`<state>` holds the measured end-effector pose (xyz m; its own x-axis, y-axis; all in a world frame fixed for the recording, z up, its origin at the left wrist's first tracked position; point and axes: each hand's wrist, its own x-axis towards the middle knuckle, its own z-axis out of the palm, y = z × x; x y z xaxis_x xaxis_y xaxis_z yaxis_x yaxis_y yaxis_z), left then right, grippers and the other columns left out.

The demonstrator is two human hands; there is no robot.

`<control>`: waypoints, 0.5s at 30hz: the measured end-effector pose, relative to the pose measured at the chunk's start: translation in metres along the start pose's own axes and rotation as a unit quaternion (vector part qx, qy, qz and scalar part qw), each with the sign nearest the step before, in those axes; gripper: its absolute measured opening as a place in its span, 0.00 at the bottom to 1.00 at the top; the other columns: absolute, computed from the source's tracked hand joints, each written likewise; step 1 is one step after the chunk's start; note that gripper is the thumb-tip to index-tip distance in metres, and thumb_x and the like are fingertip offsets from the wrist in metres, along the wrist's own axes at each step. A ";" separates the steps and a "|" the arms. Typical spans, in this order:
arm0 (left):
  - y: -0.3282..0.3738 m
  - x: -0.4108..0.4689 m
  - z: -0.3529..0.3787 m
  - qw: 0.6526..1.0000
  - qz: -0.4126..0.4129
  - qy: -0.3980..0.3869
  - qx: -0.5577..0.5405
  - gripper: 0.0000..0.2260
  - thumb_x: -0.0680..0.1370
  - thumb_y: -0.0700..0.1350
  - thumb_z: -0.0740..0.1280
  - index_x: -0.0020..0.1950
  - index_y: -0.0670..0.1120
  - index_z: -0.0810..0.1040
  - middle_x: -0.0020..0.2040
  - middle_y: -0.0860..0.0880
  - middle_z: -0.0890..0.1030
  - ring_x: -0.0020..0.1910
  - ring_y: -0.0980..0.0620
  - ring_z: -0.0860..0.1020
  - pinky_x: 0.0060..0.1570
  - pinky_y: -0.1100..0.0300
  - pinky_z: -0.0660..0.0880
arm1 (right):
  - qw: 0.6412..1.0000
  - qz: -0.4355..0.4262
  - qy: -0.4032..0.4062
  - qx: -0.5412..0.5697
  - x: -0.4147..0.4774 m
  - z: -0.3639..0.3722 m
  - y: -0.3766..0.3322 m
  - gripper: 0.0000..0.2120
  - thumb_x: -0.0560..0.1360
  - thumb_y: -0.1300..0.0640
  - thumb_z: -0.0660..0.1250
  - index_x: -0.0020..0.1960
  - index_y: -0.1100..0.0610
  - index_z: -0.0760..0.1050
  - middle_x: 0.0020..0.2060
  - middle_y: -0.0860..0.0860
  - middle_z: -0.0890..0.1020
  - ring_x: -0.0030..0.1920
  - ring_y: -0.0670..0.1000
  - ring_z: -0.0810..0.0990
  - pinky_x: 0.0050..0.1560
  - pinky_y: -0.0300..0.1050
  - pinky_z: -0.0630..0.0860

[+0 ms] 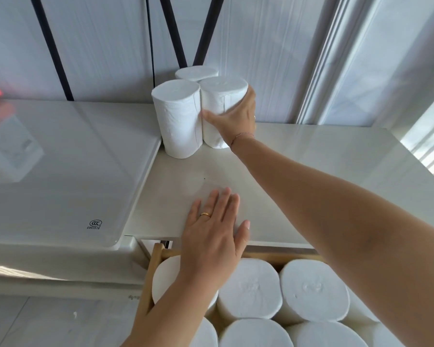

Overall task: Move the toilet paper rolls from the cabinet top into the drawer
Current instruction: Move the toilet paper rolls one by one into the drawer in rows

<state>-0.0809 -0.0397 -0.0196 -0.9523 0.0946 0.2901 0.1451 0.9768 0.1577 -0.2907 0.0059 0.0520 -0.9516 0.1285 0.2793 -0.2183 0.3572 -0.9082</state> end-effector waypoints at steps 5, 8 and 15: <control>-0.001 0.000 0.002 1.000 0.000 -0.010 0.005 0.26 0.80 0.56 0.42 0.74 0.47 0.63 0.73 0.48 0.67 0.73 0.49 0.62 0.73 0.49 0.56 | 0.999 -0.031 0.008 0.006 -0.024 -0.025 0.004 0.44 0.60 0.48 0.77 0.69 0.53 0.58 0.62 0.48 0.68 0.64 0.51 0.69 0.66 0.53 0.69; -0.002 -0.001 0.002 1.000 0.005 -0.005 0.003 0.26 0.81 0.56 0.42 0.74 0.47 0.63 0.73 0.48 0.67 0.73 0.49 0.62 0.73 0.49 0.56 | 0.999 -0.047 0.005 0.008 -0.051 -0.058 0.010 0.44 0.61 0.48 0.78 0.69 0.54 0.59 0.63 0.50 0.68 0.64 0.51 0.69 0.66 0.50 0.70; 0.002 -0.003 0.002 1.000 -0.016 0.013 -0.018 0.26 0.80 0.57 0.42 0.72 0.49 0.65 0.73 0.50 0.67 0.74 0.50 0.60 0.72 0.49 0.52 | 0.999 -0.049 0.009 -0.001 -0.139 -0.196 0.042 0.37 0.60 0.48 0.79 0.61 0.48 0.60 0.54 0.40 0.71 0.53 0.37 0.71 0.50 0.23 0.67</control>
<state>-0.0785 -0.0374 -0.0220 -0.9495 0.0590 0.3080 0.1256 0.9715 0.2011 -0.1257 0.1846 0.0361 -0.9214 0.1096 0.3730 -0.3102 0.3709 -0.8753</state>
